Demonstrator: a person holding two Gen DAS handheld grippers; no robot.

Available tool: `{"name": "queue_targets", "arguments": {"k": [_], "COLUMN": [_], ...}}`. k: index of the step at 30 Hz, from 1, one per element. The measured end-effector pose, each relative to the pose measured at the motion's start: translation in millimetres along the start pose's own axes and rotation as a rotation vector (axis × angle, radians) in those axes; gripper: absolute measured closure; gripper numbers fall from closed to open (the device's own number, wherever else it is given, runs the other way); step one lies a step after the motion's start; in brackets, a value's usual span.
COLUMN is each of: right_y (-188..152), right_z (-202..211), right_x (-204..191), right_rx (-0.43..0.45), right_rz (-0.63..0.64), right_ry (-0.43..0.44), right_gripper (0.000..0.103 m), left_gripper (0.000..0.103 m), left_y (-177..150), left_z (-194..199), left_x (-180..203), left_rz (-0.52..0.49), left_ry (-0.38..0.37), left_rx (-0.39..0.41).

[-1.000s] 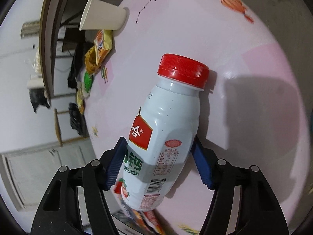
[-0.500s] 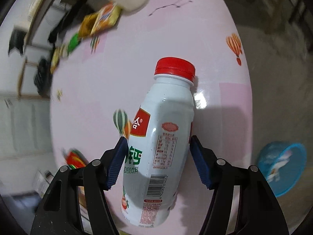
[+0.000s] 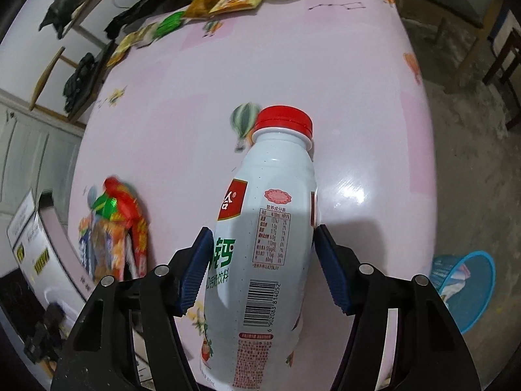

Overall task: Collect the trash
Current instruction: 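Lift the drink bottle with the right tool while the left tool holds the charger box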

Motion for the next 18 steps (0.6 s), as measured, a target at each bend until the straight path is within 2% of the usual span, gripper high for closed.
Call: {"name": "queue_targets", "arguments": {"k": [6, 18], "right_y": [-15.7, -36.5], "right_z": [0.7, 14.1], "right_x": [-9.5, 5.8], "right_rx": [0.013, 0.027], "right_rz": [0.020, -0.001], "right_ry": [0.011, 0.053], "right_gripper": [0.043, 0.042], "left_gripper": [0.080, 0.080], "left_y": [-2.7, -2.0], "left_z": [-4.1, -10.9], "left_x": [4.6, 8.2], "left_rz": [-0.014, -0.031], "left_ry": [0.008, 0.015], "left_rx": [-0.007, -0.019]}}
Point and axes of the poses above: each gripper's, at about its wrist camera, not at the fingertips, and z roughly against the way its jaws point, x to its right, y to its top, the point moved 8 cm from there along -z, roughly the way its jaws point, and after that the axes turned 4 degrees about -x, right-handed, at the moved point
